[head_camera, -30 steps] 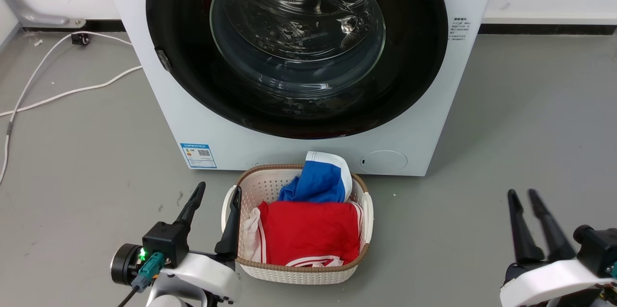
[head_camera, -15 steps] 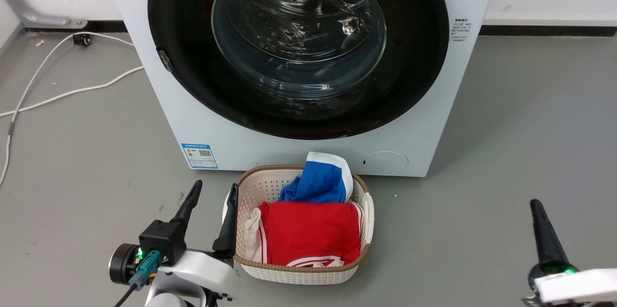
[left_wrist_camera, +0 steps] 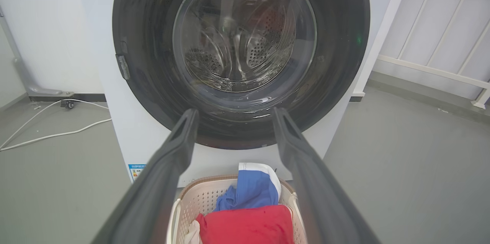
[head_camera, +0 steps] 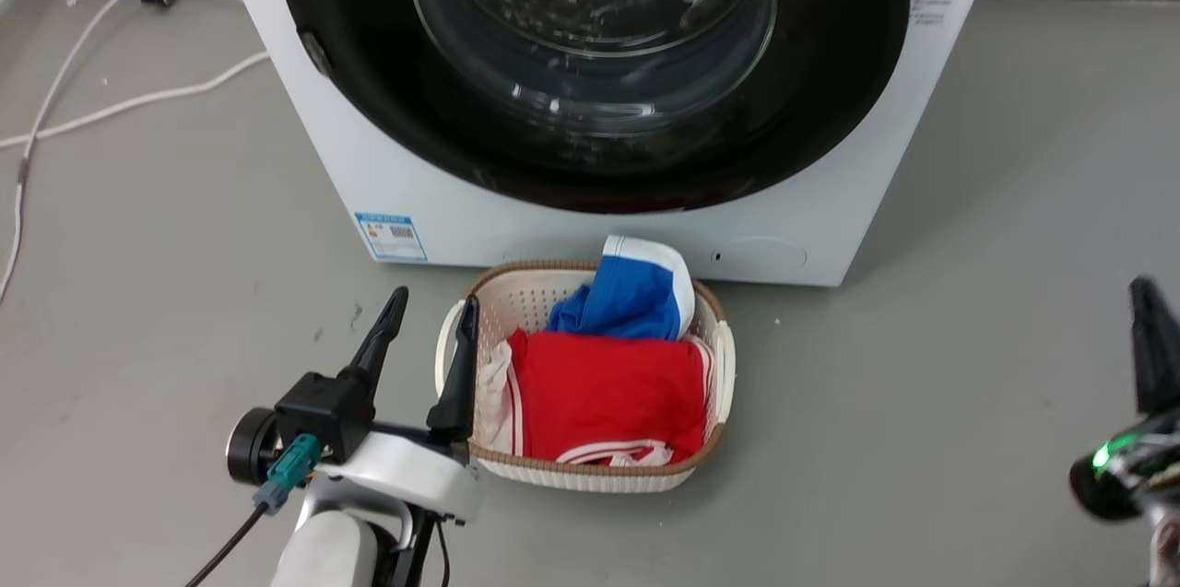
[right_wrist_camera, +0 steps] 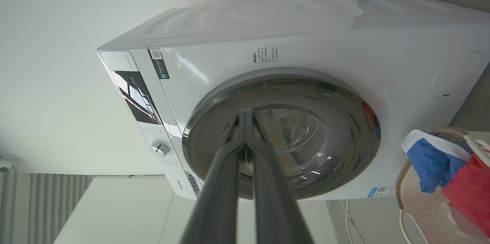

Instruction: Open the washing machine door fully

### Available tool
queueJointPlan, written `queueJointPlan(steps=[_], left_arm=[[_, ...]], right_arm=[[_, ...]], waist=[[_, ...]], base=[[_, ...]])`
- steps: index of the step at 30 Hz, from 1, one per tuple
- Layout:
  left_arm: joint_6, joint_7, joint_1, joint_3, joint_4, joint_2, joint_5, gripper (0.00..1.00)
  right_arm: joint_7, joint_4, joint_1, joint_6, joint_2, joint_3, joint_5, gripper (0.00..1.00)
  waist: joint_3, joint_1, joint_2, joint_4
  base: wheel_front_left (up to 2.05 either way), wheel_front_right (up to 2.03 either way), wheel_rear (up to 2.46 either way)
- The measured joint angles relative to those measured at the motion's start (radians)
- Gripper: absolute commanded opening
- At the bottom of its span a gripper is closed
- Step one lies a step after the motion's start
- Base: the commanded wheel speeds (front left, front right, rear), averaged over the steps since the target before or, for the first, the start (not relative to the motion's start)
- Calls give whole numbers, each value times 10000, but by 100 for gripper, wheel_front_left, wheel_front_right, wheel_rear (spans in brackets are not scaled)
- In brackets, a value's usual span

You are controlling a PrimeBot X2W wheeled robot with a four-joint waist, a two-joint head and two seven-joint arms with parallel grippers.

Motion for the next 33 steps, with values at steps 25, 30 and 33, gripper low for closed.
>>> queueJointPlan(steps=[25,30,33], left_arm=[[-25,0,-1748,-573,-1653,-142,-113,100],[-12,-2,-1836,-629,-1885,-146,-167,100],[50,-2,-1891,-719,-1946,-148,-301,100]], right_arm=[[604,4370,-8911,-2,-4970,6974,3847,0],[589,5093,-10629,-2,-5173,8730,4222,0],[504,5637,-11505,-2,-5170,9609,4466,0]], waist=[[3082,2,0,800],[3485,2,0,964],[3675,2,0,1072]], base=[[0,0,0],[0,0,0],[0,0,0]])
